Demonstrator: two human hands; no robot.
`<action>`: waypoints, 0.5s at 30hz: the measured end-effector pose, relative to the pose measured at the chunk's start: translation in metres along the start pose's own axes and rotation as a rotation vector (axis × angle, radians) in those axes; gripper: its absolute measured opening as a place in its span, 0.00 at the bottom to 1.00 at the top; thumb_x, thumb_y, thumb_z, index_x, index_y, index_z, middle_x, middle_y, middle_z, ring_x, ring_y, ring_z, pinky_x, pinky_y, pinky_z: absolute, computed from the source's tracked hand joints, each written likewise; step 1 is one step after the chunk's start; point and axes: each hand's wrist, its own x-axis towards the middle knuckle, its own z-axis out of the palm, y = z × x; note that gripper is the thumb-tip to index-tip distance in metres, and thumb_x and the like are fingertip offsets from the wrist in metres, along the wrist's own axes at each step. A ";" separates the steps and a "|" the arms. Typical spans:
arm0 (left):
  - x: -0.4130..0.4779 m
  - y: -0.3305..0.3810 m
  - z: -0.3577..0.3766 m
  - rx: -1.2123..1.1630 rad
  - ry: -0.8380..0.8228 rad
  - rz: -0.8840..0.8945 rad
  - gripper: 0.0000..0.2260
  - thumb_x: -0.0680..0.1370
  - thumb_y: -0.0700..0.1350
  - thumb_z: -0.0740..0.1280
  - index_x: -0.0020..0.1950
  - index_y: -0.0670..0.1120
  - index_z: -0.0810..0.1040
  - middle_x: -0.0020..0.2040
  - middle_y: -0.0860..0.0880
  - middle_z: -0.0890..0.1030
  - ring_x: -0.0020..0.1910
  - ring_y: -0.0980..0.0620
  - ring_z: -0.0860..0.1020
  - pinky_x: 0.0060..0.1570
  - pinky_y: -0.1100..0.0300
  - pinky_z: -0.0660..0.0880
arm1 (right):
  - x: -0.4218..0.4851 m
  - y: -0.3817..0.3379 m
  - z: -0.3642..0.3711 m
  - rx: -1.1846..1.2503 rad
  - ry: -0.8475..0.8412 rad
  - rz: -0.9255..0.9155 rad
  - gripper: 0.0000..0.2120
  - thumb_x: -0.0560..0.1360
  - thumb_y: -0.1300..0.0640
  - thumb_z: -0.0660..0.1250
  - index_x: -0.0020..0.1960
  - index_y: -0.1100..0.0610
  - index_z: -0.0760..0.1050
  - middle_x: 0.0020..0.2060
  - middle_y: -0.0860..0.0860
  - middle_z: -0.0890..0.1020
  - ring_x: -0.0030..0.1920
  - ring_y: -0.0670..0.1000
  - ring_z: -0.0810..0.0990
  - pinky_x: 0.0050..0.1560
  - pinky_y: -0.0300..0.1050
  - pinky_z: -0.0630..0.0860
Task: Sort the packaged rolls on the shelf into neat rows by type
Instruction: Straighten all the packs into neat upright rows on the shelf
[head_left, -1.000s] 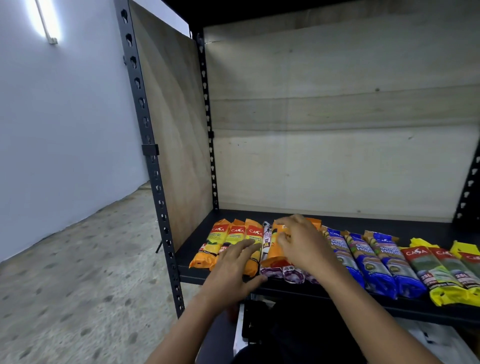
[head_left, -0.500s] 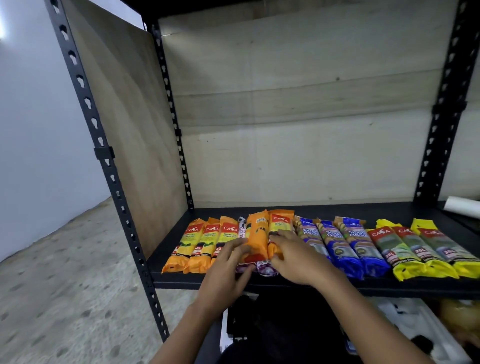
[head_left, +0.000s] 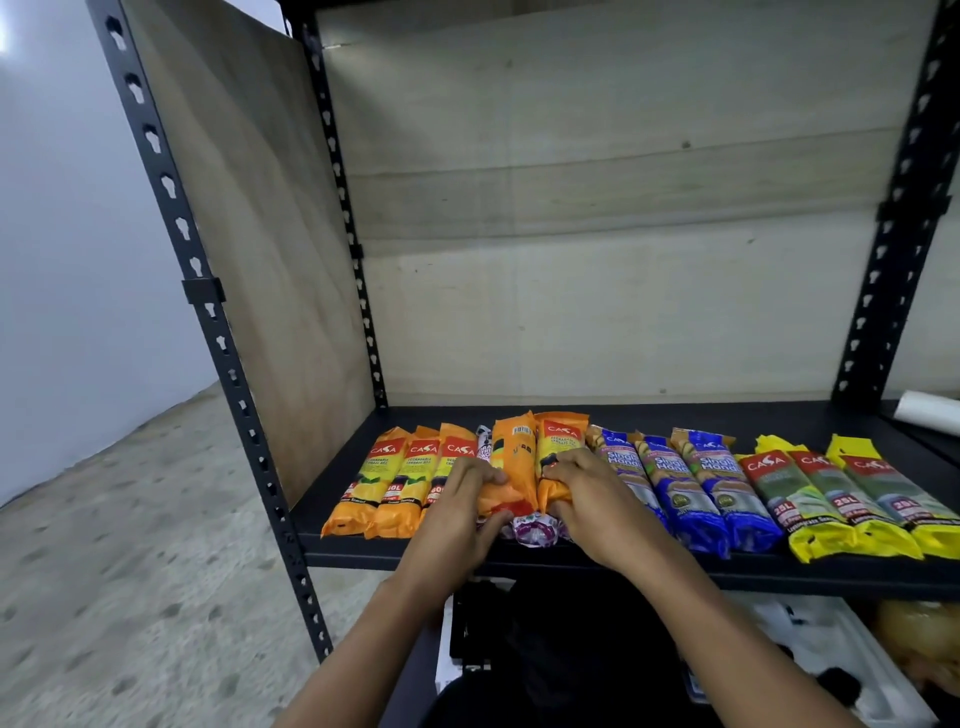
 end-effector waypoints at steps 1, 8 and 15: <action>0.001 0.001 0.000 -0.004 -0.001 0.002 0.16 0.77 0.46 0.72 0.62 0.49 0.72 0.59 0.58 0.67 0.58 0.65 0.69 0.51 0.74 0.70 | -0.001 0.000 0.000 0.005 0.007 -0.005 0.22 0.78 0.56 0.67 0.72 0.52 0.70 0.70 0.50 0.68 0.69 0.51 0.66 0.66 0.46 0.67; 0.015 0.005 -0.017 0.031 0.139 0.014 0.15 0.79 0.42 0.68 0.66 0.45 0.75 0.62 0.53 0.69 0.60 0.60 0.71 0.58 0.69 0.71 | -0.006 -0.007 -0.004 0.035 0.095 -0.046 0.20 0.79 0.55 0.66 0.70 0.53 0.72 0.69 0.48 0.69 0.68 0.49 0.68 0.65 0.41 0.66; 0.044 0.006 -0.081 -0.073 0.371 -0.085 0.10 0.81 0.46 0.66 0.62 0.48 0.78 0.57 0.52 0.73 0.55 0.57 0.76 0.51 0.64 0.78 | -0.007 -0.030 -0.008 0.132 0.173 -0.167 0.20 0.80 0.55 0.64 0.71 0.51 0.71 0.71 0.46 0.68 0.68 0.47 0.68 0.63 0.36 0.64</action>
